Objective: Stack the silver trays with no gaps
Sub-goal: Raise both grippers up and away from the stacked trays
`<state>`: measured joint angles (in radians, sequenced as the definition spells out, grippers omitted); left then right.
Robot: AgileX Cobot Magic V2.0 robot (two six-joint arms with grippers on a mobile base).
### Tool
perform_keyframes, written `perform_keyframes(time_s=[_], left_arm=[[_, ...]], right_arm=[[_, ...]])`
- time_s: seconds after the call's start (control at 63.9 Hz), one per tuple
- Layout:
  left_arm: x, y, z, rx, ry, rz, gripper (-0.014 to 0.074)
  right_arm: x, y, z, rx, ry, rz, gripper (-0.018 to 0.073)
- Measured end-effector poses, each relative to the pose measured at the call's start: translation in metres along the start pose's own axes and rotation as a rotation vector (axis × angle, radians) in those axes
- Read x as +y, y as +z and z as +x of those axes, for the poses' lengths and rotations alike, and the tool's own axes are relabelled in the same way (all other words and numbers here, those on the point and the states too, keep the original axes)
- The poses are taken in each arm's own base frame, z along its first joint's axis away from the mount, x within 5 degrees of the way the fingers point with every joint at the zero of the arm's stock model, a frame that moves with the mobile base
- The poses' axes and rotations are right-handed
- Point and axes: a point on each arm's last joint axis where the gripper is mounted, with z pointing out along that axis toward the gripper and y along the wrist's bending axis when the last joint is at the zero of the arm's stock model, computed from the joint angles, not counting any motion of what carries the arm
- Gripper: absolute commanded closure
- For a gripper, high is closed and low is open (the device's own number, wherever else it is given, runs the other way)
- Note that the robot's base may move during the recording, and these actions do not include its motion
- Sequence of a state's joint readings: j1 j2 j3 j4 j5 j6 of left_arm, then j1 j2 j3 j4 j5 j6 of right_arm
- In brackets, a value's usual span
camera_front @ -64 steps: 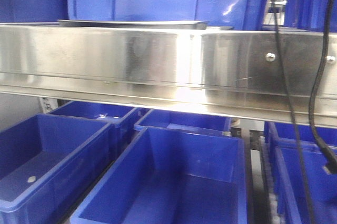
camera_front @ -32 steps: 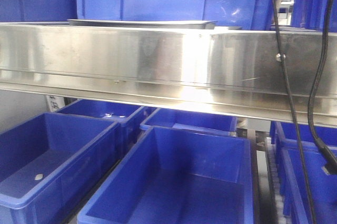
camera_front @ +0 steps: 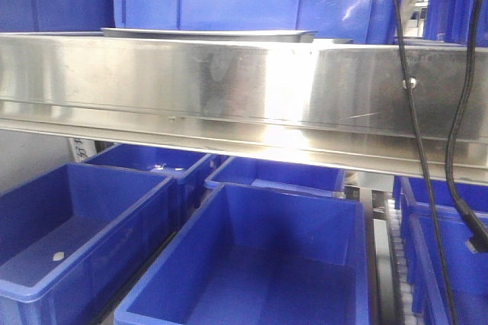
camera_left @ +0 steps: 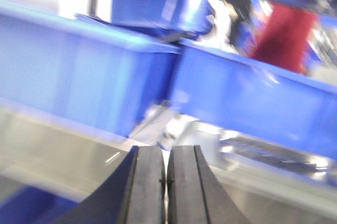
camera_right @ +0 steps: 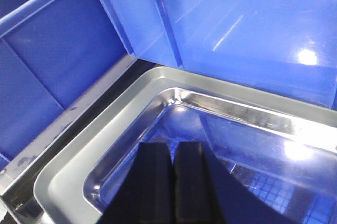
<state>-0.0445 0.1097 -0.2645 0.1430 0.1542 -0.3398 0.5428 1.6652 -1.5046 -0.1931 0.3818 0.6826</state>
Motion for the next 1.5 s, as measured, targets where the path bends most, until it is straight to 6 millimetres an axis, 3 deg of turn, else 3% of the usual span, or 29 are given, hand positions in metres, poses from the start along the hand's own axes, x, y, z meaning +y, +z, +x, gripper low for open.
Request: perform_keyframes(time_s=[0.172,0.282,0.595,0.814,1.111,1.502], left_arm=[[0.01,-0.005,0.044,0.04,-0.007,-0.04,0.0585],[0.012,-0.005,0.053,0.061,-0.007,-0.044,0.0585],[0.013,-0.004,0.054,0.052,0.017,-0.042,0.0585],[0.014,-0.002,0.07,0.043,0.037,-0.025,0.0585],[0.014,-0.002,0.07,0.028,0.21,-0.014,0.0585],[0.014,-0.002,0.07,0.025,0.22,-0.013,0.0585]], right_arm=[[0.0,0.0,0.0,-0.004,0.0,-0.003,0.0634],[0.001,0.0,-0.001,-0.008,0.0,-0.006,0.0634],[0.002,0.0,-0.002,-0.021,0.0,-0.017,0.0634],[0.002,0.0,-0.002,-0.021,0.0,-0.017,0.0634],[0.002,0.0,-0.002,-0.022,0.0,-0.018,0.0634],[0.002,0.0,-0.002,-0.022,0.0,-0.018,0.0634]])
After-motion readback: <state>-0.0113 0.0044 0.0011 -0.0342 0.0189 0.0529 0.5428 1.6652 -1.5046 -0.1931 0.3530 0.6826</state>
